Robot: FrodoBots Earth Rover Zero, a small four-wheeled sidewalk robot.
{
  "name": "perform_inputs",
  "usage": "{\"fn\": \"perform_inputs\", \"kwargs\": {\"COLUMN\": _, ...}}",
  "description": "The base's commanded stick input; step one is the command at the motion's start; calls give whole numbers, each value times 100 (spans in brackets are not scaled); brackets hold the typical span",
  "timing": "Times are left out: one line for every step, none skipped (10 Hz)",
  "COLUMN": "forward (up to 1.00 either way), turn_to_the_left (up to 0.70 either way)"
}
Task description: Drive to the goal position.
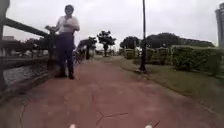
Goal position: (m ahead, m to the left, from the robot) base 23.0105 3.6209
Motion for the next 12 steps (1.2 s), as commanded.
{"fn": "perform_inputs", "kwargs": {"forward": 100, "turn_to_the_left": 0}}
{"fn": "perform_inputs", "kwargs": {"forward": 100, "turn_to_the_left": 0}}
{"fn": "perform_inputs", "kwargs": {"forward": 100, "turn_to_the_left": 0}}
{"fn": "perform_inputs", "kwargs": {"forward": 100, "turn_to_the_left": 0}}
{"fn": "perform_inputs", "kwargs": {"forward": 100, "turn_to_the_left": 0}}
{"fn": "perform_inputs", "kwargs": {"forward": 100, "turn_to_the_left": 0}}
{"fn": "perform_inputs", "kwargs": {"forward": 100, "turn_to_the_left": 0}}
{"fn": "perform_inputs", "kwargs": {"forward": 100, "turn_to_the_left": 0}}
{"fn": "perform_inputs", "kwargs": {"forward": 100, "turn_to_the_left": 0}}
{"fn": "perform_inputs", "kwargs": {"forward": 100, "turn_to_the_left": 0}}
{"fn": "perform_inputs", "kwargs": {"forward": 100, "turn_to_the_left": 0}}
{"fn": "perform_inputs", "kwargs": {"forward": 100, "turn_to_the_left": 0}}
